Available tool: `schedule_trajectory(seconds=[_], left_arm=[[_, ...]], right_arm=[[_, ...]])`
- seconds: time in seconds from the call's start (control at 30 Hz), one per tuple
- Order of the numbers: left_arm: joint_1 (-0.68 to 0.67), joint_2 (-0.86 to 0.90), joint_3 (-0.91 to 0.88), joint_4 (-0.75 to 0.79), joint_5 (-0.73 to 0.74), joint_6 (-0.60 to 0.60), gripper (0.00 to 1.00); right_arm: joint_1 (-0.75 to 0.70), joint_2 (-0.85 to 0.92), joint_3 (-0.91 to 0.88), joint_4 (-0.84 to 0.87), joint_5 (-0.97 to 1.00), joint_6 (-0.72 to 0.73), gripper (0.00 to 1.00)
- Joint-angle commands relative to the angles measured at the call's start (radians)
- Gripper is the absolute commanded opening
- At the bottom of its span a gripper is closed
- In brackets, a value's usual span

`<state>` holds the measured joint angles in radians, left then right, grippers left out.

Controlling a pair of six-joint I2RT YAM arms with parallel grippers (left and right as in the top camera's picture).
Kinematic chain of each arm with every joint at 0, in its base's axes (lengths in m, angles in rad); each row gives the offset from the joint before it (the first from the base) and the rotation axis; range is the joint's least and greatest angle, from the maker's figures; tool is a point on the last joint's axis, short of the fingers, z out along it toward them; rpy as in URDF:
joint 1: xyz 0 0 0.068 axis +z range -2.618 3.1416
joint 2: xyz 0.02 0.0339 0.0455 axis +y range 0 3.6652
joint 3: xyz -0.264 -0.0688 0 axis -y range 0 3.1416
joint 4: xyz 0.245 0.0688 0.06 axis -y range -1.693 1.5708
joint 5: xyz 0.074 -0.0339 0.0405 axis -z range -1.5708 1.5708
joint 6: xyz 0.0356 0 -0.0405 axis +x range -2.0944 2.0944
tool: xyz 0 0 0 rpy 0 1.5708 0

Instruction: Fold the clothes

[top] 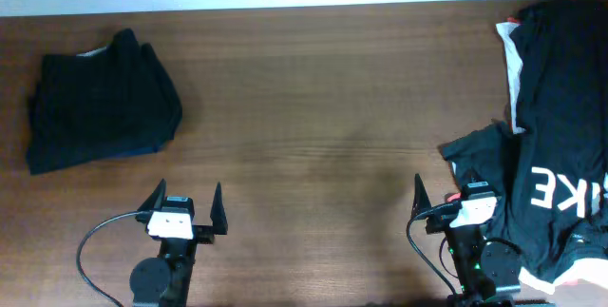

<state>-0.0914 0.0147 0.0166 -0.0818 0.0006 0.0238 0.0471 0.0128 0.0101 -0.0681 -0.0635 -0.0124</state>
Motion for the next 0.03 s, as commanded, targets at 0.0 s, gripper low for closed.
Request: schedule_trajectory(seconds=[0.0], left_arm=[[0.002, -0.006, -0.007, 0.000, 0.014, 0.019, 0.99]], right_arm=[[0.006, -0.008, -0.005, -0.007, 0.013, -0.006, 0.99]])
